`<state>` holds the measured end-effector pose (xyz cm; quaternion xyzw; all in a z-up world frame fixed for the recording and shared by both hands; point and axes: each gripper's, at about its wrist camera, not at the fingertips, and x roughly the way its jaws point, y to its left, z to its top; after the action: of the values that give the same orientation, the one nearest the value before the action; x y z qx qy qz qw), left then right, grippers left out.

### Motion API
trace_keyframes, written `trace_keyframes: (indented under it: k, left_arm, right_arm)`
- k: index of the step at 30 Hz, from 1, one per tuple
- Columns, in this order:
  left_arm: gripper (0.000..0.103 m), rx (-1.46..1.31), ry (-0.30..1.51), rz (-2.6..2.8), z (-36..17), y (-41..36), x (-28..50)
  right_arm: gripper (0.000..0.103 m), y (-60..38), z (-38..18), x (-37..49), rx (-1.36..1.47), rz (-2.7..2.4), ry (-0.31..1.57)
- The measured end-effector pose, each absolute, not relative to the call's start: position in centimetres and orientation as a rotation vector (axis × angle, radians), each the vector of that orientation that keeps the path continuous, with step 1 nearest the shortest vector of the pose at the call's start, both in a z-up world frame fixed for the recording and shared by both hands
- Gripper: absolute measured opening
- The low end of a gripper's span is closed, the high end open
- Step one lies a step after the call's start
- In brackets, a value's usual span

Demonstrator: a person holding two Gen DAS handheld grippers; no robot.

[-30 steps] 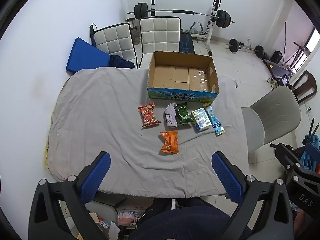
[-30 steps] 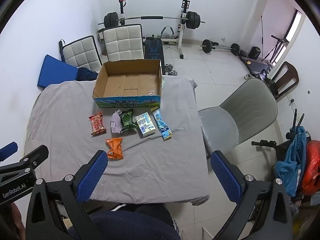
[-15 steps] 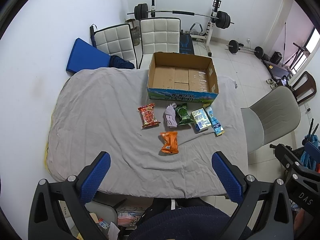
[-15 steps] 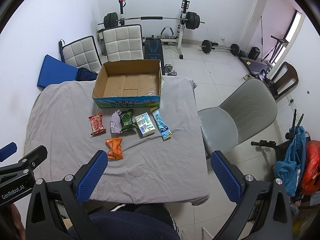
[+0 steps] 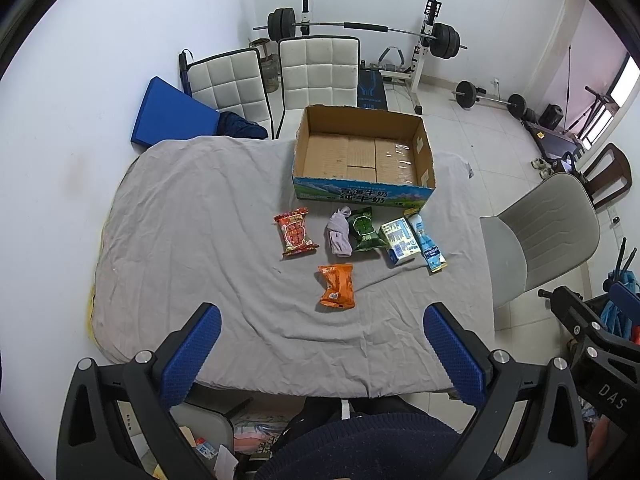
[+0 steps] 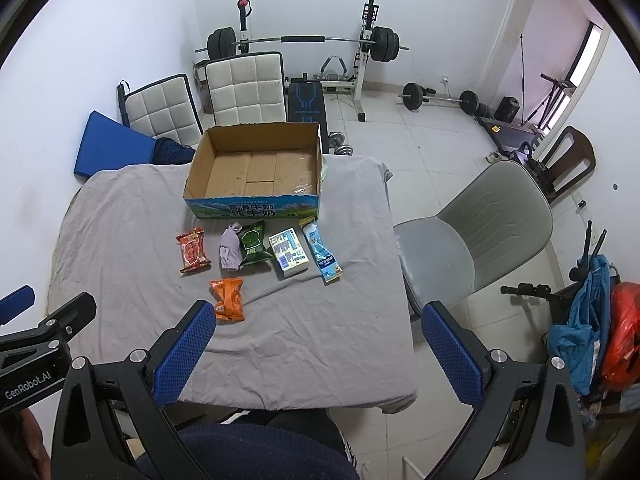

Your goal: Organize soft objects

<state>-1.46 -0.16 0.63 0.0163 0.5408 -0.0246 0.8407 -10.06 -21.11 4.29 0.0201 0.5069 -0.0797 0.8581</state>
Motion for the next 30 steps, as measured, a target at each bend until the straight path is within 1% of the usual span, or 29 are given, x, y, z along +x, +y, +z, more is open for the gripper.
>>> trace_keyframes:
  k: [19,30]
  left_arm:
    - [0.103,0.026,1.093,-0.041,1.8,0.2,-1.5]
    - [0.103,0.024,1.056,-0.047,2.8,0.0,-1.7]
  right_arm:
    - [0.103,-21.4,5.5,-10.6,0.05,-0.162,1.034]
    - [0.103,-21.7,7.2,-11.1,0.058,-0.174,0.992]
